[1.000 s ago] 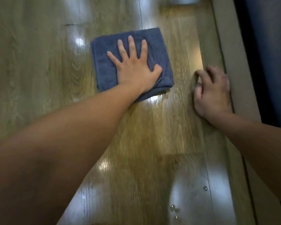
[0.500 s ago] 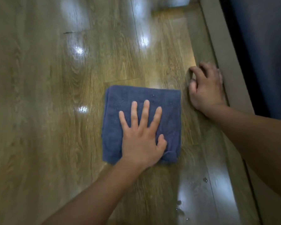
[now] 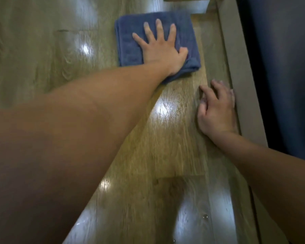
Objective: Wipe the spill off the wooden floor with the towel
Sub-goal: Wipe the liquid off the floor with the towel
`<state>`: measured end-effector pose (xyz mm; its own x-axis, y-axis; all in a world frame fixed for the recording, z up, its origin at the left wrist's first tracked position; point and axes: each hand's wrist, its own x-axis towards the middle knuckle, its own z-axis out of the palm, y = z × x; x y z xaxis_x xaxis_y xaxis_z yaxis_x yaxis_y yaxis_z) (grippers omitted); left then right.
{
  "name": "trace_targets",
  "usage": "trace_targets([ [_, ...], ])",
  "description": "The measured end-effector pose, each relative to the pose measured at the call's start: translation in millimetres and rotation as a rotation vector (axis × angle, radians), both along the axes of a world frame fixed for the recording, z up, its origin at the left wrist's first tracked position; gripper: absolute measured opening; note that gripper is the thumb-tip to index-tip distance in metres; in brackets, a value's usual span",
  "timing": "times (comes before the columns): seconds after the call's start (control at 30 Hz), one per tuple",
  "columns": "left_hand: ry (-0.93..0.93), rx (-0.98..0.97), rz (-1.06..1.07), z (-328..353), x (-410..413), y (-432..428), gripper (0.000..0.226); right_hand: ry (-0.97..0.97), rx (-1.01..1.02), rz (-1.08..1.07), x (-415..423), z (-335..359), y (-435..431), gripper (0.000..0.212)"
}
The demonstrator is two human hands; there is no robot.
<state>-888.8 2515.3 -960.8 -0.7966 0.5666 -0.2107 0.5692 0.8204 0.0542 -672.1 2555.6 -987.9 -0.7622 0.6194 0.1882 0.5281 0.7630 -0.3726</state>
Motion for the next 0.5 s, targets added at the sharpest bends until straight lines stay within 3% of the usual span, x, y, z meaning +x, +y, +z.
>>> trace_targets([
  [0.17,-0.01,0.046,-0.064,6,29,-36,0.071,-0.007,-0.018,0.002,-3,4,-2,0.054],
  [0.33,-0.025,0.078,-0.185,4,113,-123,0.073,-0.027,-0.01,-0.006,-3,8,-2,0.055],
  [0.5,0.014,0.017,-0.157,0,74,-60,0.079,-0.026,0.034,-0.022,-4,5,1,0.051],
])
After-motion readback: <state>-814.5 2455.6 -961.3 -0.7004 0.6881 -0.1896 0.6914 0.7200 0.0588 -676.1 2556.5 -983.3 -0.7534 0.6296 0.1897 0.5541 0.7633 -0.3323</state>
